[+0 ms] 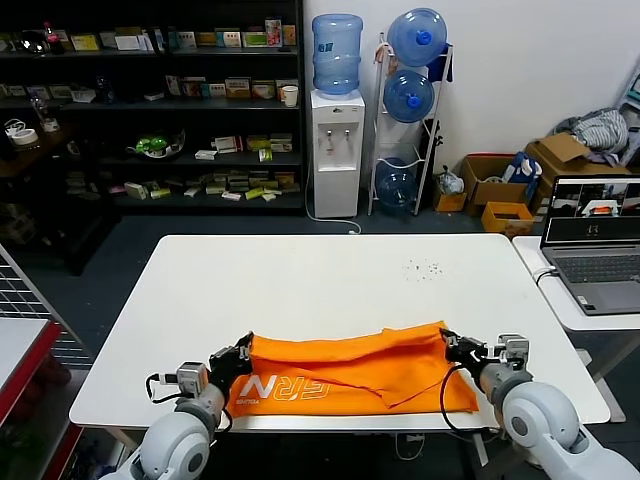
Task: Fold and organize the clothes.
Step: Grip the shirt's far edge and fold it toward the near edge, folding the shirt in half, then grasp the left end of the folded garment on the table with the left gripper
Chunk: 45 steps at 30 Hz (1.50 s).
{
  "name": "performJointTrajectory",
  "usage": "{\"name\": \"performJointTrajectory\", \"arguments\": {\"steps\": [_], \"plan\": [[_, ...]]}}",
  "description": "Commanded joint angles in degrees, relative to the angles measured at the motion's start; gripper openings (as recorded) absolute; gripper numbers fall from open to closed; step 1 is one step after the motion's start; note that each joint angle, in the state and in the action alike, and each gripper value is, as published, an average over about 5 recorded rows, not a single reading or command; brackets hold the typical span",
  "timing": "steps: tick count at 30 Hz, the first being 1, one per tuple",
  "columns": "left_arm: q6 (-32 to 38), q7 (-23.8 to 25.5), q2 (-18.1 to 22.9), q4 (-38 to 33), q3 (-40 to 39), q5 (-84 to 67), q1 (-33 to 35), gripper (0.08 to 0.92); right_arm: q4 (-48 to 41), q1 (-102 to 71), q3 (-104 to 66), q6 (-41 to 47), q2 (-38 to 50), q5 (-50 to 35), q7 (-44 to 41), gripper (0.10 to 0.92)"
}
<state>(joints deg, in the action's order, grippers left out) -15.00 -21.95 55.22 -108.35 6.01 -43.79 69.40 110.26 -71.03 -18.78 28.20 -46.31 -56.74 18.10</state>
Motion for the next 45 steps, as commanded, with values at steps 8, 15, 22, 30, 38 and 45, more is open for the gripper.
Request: {"name": "performJointTrajectory", "arguments": {"steps": [8,15,22,30,38,45], "plan": [[-1.38,-0.97,-0.03,-0.56,0.97,2.28,4.36,0.395,1.92,-3.34,-3.33,-0.66,0.88,0.36,0.79,0.490],[-0.67,-0.52,2.53,2.60,1.29,3.11,4.90,0.585,2.69,-4.42,-4.29,-0.71,0.43,0.89,0.84,0.680],[-0.24,-0.27,3.20,3.88,1.05,3.20,4.79,0.776,3.10,-4.63,-4.79,-0.76,0.29,0.79,1.03,0.816],[0.50,-0.25,3.34,4.15,0.58,4.02,5.45,0.814,2.92,-4.34,-4.76,-0.89,0.21,0.56,1.24,0.823],[0.98,-0.17,3.66,4.66,0.41,4.33,5.20,0.611,2.69,-4.17,-4.61,-1.06,0.08,0.41,1.33,0.823],[1.29,-0.28,4.42,4.07,0.29,4.14,5.34,0.412,3.42,-4.22,-4.50,-1.25,-0.24,0.37,1.41,0.823]]}}
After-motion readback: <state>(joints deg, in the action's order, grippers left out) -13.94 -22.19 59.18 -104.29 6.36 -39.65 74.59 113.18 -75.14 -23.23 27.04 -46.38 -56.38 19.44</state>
